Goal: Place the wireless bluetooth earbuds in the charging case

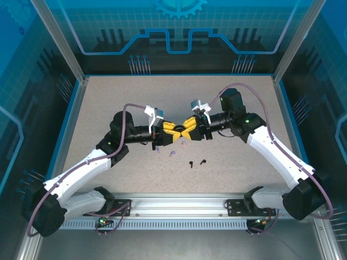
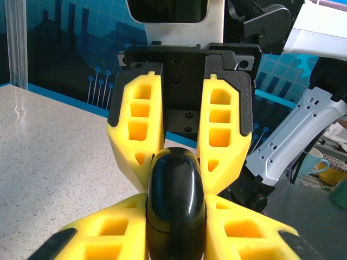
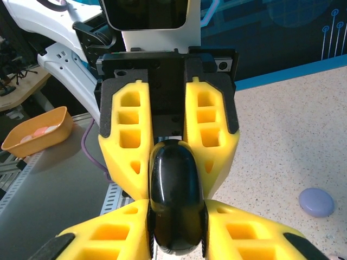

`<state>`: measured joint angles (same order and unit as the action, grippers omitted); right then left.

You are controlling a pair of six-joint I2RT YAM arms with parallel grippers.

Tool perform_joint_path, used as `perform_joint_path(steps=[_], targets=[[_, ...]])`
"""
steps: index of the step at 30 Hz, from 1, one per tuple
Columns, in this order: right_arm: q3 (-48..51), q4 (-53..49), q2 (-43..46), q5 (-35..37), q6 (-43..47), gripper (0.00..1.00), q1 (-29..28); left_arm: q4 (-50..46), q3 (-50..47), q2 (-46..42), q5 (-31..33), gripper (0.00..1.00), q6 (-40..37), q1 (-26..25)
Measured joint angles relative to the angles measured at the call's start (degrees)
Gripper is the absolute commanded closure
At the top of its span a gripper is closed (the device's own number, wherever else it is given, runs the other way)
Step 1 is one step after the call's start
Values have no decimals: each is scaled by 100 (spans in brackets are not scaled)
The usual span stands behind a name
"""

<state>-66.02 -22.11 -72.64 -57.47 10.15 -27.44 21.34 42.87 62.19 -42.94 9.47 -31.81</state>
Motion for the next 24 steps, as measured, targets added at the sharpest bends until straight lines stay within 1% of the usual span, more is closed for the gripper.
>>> perform_joint_path(steps=[6, 11, 16, 24], targets=[[2, 9, 50, -2, -2, 73, 0, -48, 0, 0, 4, 59, -68, -15], [2, 17, 96, 2, -20, 73, 2, -48, 0, 0, 7, 58, -66, -24], [2, 24, 96, 4, -26, 73, 0, -46, 0, 0, 4, 60, -66, -42], [44, 59, 96, 42, -116, 73, 0, -24, 0, 52, 7, 69, -59, -96]])
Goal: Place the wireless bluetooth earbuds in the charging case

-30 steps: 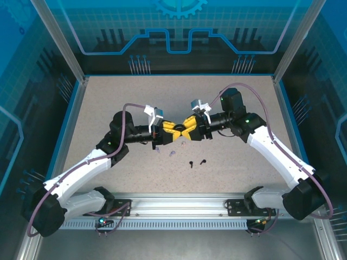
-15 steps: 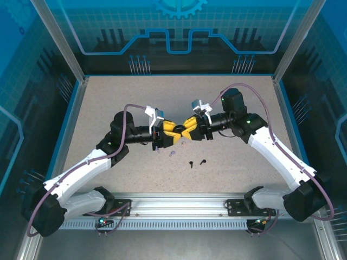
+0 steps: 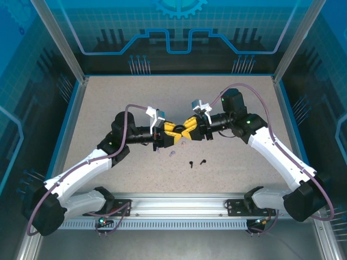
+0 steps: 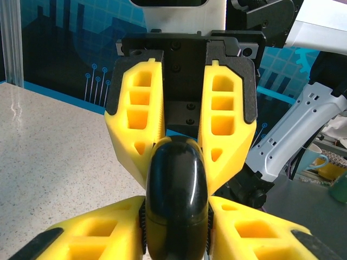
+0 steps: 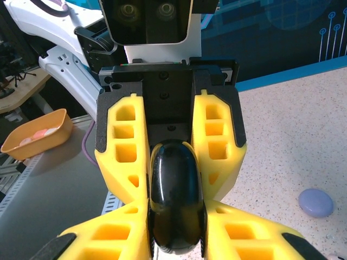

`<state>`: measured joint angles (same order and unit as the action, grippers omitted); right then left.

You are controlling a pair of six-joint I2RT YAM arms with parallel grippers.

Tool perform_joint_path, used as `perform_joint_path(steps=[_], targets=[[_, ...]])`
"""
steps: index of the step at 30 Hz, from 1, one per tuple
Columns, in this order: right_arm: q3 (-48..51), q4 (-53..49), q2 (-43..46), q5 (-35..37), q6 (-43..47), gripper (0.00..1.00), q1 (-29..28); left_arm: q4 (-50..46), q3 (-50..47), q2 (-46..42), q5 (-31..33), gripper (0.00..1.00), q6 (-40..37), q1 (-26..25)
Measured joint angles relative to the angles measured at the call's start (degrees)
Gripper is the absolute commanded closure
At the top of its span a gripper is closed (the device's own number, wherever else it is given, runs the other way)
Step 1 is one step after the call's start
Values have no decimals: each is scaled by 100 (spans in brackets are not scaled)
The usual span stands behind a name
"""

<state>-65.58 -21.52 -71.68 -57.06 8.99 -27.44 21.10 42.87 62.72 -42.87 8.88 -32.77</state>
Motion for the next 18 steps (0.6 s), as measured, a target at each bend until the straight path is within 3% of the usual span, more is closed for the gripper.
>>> perform_joint_path(steps=[7, 11, 18], targets=[[28, 9, 0, 17, -24, 66, 0, 0, 0, 28, 20, 81, -2, -9], [37, 11, 2, 98, -59, 55, -4, 2, 0, 33, 22, 88, -4, -15], [109, -4, 306, 426, -103, 34, 13, -31, 0, 33, 125, 89, -92, -42]])
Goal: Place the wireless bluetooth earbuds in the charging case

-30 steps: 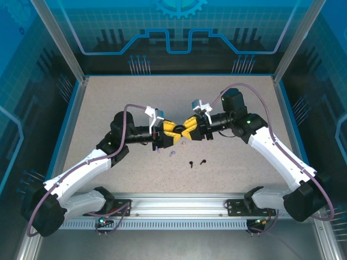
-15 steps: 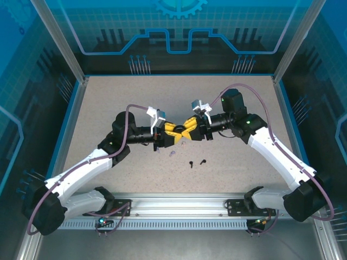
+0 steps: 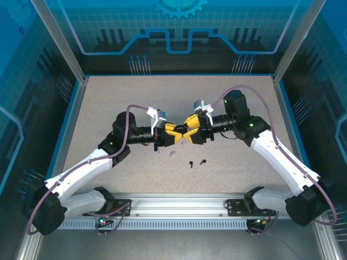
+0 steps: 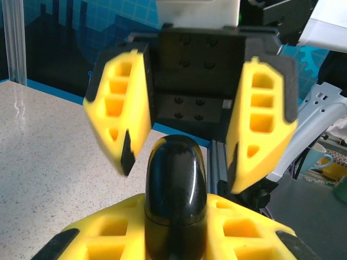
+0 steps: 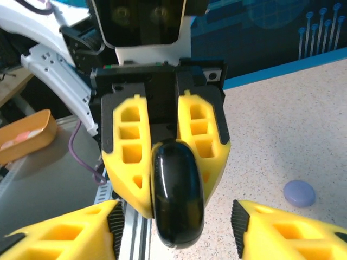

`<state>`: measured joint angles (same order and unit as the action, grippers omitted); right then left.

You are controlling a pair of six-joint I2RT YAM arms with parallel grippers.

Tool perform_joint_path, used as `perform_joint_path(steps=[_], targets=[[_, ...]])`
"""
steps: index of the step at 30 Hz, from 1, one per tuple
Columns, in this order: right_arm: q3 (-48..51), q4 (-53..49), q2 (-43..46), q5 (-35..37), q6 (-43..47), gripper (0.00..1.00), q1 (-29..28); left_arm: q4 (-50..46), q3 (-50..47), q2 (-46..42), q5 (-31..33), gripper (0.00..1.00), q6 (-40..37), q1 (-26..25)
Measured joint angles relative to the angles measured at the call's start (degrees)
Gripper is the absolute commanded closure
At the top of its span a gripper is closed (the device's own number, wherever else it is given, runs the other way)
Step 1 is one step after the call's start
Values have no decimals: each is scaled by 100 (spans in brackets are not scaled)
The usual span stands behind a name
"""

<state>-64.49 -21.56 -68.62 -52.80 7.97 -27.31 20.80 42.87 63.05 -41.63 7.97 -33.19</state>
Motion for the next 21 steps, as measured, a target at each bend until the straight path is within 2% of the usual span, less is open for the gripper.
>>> perform_joint_path(steps=[5, 21], targets=[[2, 72, 232, 186, -129, 26, -2, -24, -2, -2, 63, 94, -258, -33], [2, 107, 2, 726, -223, 31, -157, -98, -2, 0, 173, 96, -669, -177]])
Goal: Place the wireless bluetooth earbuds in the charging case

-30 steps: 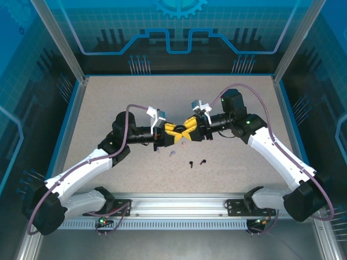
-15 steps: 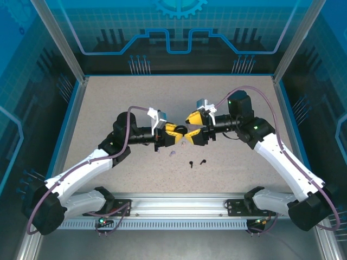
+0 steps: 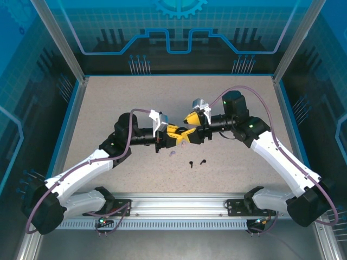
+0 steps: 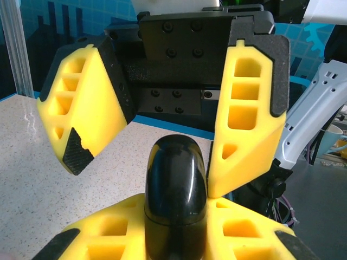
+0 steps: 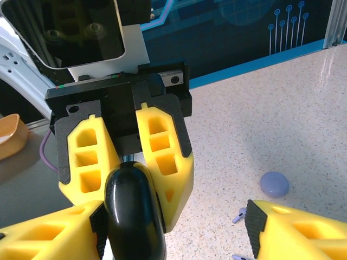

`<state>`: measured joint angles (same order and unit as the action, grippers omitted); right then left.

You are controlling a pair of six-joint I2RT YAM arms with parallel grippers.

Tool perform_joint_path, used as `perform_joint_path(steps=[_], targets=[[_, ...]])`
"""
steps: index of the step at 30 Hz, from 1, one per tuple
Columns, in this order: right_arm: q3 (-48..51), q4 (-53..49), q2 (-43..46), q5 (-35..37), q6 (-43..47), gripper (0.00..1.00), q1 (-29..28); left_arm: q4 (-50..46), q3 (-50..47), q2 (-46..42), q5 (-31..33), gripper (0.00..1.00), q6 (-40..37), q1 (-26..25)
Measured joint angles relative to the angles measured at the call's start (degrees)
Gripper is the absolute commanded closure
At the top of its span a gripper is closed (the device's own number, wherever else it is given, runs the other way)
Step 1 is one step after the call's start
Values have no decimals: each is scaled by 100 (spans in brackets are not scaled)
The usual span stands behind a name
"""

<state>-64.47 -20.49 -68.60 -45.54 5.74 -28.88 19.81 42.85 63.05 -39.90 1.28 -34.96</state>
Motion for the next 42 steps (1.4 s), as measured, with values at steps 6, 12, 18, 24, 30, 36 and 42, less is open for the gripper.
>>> perform_joint_path(steps=[6, 12, 18, 24, 30, 36, 42], targets=[[-4, -2, 0, 120, -46, 30, 7, -24, 0, 0, 81, 97, -22, -4], [-20, 26, 0, 149, -153, 29, 79, -46, 0, 0, 155, 99, -37, -4], [-138, 81, 0, 225, -214, 26, 190, -66, 0, 0, 153, 99, -42, -22], [-166, 105, -17, 361, -238, 25, 258, -66, 0, 0, 125, 99, -127, -63], [-201, 96, -44, 376, -280, 24, 271, -85, 0, 0, 116, 99, -149, -81], [-275, -111, 203, 662, -619, 22, 319, -153, -2, 0, 225, 100, -254, -103], [-278, -730, 997, 1982, -1637, 22, 341, 11, -278, -94, 466, 100, -479, -133]])
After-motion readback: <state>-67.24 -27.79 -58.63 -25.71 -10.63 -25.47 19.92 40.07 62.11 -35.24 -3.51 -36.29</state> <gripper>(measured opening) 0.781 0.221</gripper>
